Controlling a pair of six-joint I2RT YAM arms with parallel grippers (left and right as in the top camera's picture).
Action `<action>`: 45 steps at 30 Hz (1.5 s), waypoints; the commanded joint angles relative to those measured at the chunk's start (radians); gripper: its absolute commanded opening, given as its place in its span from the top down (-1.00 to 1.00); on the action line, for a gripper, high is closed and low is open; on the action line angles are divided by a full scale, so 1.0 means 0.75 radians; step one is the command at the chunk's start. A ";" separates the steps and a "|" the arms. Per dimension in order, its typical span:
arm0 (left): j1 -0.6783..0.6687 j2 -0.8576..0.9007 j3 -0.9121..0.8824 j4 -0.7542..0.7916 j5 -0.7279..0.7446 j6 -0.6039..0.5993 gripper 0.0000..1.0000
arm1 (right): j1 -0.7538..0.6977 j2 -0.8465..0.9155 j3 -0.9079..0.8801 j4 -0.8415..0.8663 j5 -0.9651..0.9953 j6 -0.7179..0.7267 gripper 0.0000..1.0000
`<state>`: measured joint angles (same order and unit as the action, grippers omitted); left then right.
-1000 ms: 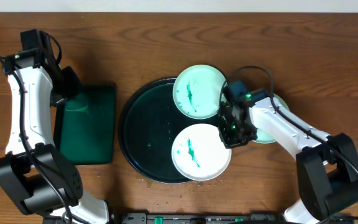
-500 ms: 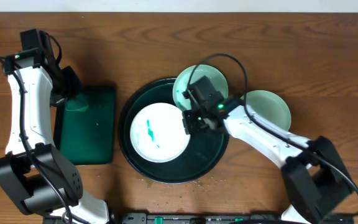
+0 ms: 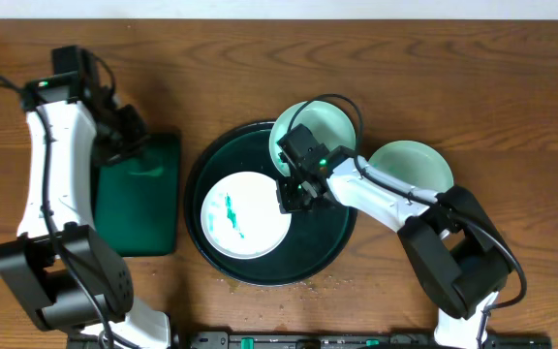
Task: Clean dirty plates on tray and stack at the side
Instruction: 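Scrub the bottom plate with the sponge in the left gripper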
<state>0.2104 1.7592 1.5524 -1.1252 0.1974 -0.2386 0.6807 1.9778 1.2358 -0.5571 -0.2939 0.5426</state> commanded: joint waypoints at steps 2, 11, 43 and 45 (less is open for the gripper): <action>-0.159 0.001 -0.039 -0.020 0.081 0.011 0.86 | -0.057 0.050 0.020 -0.005 -0.073 0.039 0.97; -0.455 0.001 -0.313 0.033 0.080 -0.142 0.85 | -0.061 0.050 0.020 -0.009 -0.073 0.039 0.97; -0.619 0.001 -0.788 0.609 -0.480 -0.269 0.85 | -0.060 0.049 0.020 -0.010 -0.074 0.034 0.97; -0.616 0.001 -0.776 0.602 -0.570 -0.329 0.85 | -0.061 0.050 0.020 -0.009 -0.074 0.034 0.97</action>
<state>-0.2703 1.7382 0.9714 -0.6712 0.0757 -0.3779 0.6529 1.9923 1.2423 -0.5617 -0.3672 0.5526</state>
